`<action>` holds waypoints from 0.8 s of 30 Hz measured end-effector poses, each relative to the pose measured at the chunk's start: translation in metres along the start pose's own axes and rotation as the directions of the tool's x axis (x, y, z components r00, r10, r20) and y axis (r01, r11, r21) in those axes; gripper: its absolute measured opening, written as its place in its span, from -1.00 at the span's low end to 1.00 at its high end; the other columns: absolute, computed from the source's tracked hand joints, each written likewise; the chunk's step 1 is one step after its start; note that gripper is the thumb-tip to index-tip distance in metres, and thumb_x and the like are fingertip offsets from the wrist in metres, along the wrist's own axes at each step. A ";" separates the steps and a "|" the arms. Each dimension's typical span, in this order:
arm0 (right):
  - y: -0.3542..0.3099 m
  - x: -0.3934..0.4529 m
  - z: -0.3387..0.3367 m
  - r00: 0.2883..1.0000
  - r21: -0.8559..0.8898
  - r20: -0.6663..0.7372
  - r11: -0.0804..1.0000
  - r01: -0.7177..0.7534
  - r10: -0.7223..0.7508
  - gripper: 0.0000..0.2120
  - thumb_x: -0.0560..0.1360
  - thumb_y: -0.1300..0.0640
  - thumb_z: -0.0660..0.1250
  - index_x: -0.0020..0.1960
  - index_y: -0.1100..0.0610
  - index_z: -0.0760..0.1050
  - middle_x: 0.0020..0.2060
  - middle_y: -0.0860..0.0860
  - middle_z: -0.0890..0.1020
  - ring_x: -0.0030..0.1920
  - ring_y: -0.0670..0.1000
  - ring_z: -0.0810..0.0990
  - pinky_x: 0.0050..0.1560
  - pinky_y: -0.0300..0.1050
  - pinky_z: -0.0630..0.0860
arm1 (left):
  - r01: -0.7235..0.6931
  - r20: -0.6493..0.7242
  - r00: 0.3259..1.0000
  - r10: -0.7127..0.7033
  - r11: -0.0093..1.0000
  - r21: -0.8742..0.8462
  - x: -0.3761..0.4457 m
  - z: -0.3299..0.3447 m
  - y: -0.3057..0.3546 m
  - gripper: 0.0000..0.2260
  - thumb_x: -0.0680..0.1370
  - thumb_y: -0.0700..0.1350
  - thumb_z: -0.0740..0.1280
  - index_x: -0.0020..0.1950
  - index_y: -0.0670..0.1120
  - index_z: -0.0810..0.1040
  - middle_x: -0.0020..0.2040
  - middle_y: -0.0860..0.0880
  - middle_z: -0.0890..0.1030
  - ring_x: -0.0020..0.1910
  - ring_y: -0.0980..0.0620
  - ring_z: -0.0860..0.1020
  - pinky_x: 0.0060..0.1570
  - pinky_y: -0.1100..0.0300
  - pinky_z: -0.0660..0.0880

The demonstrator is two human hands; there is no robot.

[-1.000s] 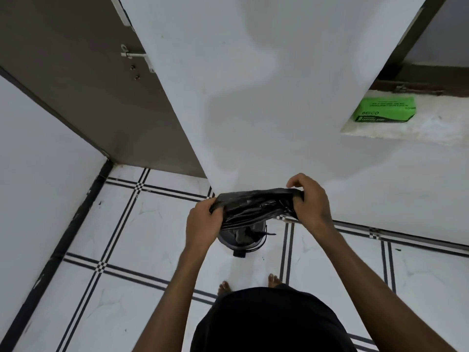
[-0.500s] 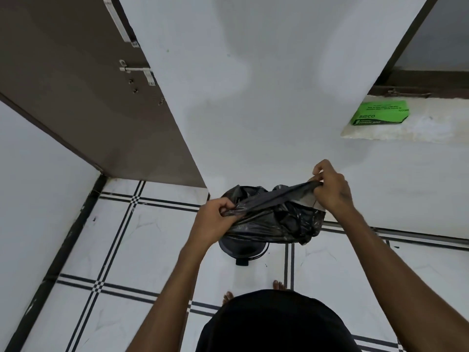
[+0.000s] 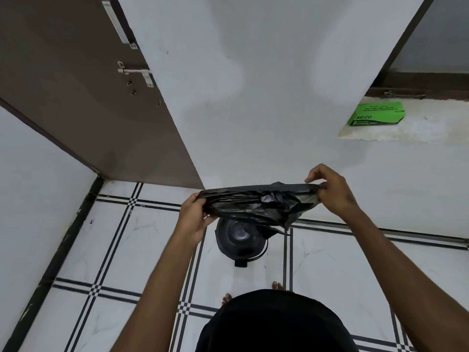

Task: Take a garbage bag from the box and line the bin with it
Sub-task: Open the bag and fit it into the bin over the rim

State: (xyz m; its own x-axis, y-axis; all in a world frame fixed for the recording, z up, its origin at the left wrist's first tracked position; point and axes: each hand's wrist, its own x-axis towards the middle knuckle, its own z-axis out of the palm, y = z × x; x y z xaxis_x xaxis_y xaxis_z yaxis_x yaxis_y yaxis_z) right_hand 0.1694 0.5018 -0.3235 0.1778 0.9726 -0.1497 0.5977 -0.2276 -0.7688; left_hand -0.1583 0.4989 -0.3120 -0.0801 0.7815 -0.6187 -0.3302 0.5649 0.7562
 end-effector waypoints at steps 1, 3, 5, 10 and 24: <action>0.001 -0.001 0.004 1.000 0.003 -0.006 1.000 -0.006 0.006 -0.59 0.41 0.51 0.19 -0.12 -0.02 0.45 -0.08 -0.02 0.63 -0.26 0.10 0.61 -0.34 -0.16 0.51 | 0.029 0.014 1.000 -0.028 0.993 -0.116 0.000 0.003 0.000 -0.80 0.63 -0.31 0.15 0.11 -0.21 0.56 -0.06 -0.15 0.67 -0.12 -0.03 0.65 -0.25 0.16 0.64; 0.002 -0.001 0.010 0.998 0.032 -0.050 0.999 -0.039 0.040 -0.65 0.44 0.48 0.23 -0.08 0.03 0.47 -0.11 0.05 0.64 -0.27 0.09 0.61 -0.30 -0.11 0.58 | 0.059 0.021 0.998 -0.056 0.975 -0.215 0.002 0.008 -0.001 -0.80 0.63 -0.27 0.18 0.15 -0.22 0.57 -0.05 -0.16 0.68 -0.14 -0.02 0.67 -0.24 0.16 0.65; 0.005 0.001 0.014 0.993 0.049 -0.091 0.996 -0.069 0.074 -0.65 0.43 0.49 0.22 -0.05 0.04 0.48 -0.11 0.10 0.63 -0.30 0.09 0.61 -0.33 -0.09 0.56 | 0.057 0.030 0.998 -0.052 0.978 -0.202 0.003 0.012 -0.003 -0.80 0.61 -0.23 0.25 0.17 -0.22 0.60 -0.04 -0.15 0.69 -0.14 -0.03 0.68 -0.16 0.14 0.66; 0.008 0.008 0.007 0.950 0.036 -0.270 0.987 -0.155 0.159 -0.61 0.39 0.50 0.17 -0.02 0.06 0.49 -0.12 0.04 0.59 -0.18 0.15 0.60 -0.23 0.03 0.57 | -0.137 -0.009 0.988 0.155 0.896 0.422 -0.004 -0.003 -0.008 -0.94 0.55 -0.10 0.40 -0.04 -0.05 0.55 -0.17 -0.10 0.65 -0.34 -0.01 0.58 -0.49 0.22 0.48; -0.001 0.004 0.018 0.954 0.482 0.058 0.828 -0.284 0.294 -0.91 0.53 0.29 0.37 0.00 0.17 0.51 -0.25 0.13 0.63 -0.36 -0.05 0.60 -0.36 -0.23 0.56 | -0.098 -0.022 0.991 0.134 0.820 0.564 -0.006 -0.017 -0.006 -0.87 0.57 -0.18 0.29 -0.13 -0.03 0.59 -0.23 -0.02 0.61 -0.25 0.00 0.54 -0.40 0.19 0.41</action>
State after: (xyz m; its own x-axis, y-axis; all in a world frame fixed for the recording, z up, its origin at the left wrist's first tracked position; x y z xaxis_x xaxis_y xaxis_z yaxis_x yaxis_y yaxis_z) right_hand 0.1548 0.5068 -0.3343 0.3000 0.8639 -0.4046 0.0674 -0.4423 -0.8943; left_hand -0.1723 0.4866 -0.3163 -0.1446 0.8440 -0.5165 0.2674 0.5359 0.8008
